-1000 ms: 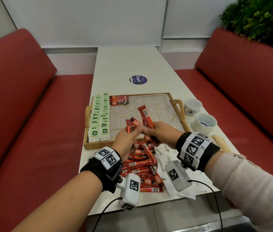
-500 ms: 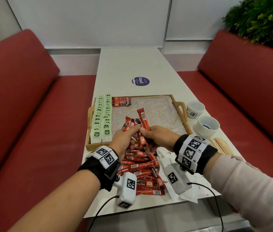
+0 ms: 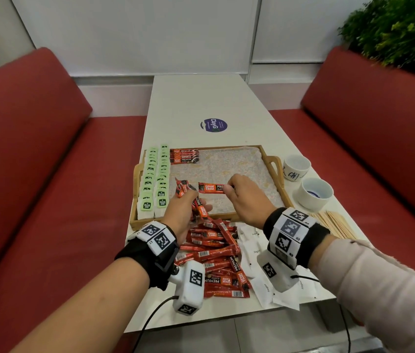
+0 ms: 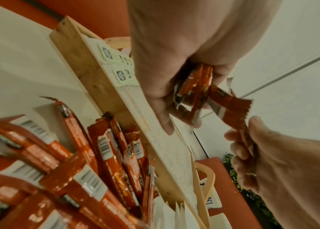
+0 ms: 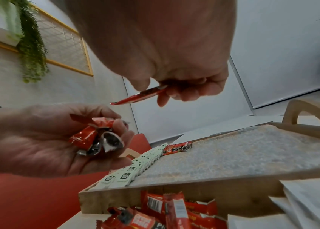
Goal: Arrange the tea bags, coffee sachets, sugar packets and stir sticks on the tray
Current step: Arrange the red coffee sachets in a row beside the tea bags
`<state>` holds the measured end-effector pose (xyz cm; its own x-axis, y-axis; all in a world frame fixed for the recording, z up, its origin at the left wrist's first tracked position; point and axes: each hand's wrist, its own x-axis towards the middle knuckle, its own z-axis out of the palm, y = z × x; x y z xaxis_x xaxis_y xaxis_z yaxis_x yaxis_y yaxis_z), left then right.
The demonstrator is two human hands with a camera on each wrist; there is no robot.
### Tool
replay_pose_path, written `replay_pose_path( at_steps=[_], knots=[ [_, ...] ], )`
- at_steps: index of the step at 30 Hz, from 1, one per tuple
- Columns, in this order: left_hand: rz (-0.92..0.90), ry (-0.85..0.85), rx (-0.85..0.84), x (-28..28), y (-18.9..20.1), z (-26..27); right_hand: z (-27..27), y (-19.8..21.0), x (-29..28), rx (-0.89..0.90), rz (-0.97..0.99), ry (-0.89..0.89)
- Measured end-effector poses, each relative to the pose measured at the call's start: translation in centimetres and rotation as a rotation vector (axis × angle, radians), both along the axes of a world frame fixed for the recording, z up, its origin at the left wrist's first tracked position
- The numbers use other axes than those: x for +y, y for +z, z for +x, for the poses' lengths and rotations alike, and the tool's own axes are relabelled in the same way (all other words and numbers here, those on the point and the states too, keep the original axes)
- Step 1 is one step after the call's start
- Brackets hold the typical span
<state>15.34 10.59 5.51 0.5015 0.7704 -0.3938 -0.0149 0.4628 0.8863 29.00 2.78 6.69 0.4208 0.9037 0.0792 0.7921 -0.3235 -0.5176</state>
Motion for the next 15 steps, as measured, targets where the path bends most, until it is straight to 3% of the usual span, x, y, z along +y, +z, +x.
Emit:
replay_pose_path(
  at_steps=[6,15],
  knots=[
    [0.030,0.024,0.022,0.5,1.3,0.4,0.9,1.1,0.2,0.169,0.031,-0.004],
    [0.032,0.131,0.056,2.0,2.3,-0.8,2.8,2.3,2.2,0.285,0.086,-0.054]
  ],
)
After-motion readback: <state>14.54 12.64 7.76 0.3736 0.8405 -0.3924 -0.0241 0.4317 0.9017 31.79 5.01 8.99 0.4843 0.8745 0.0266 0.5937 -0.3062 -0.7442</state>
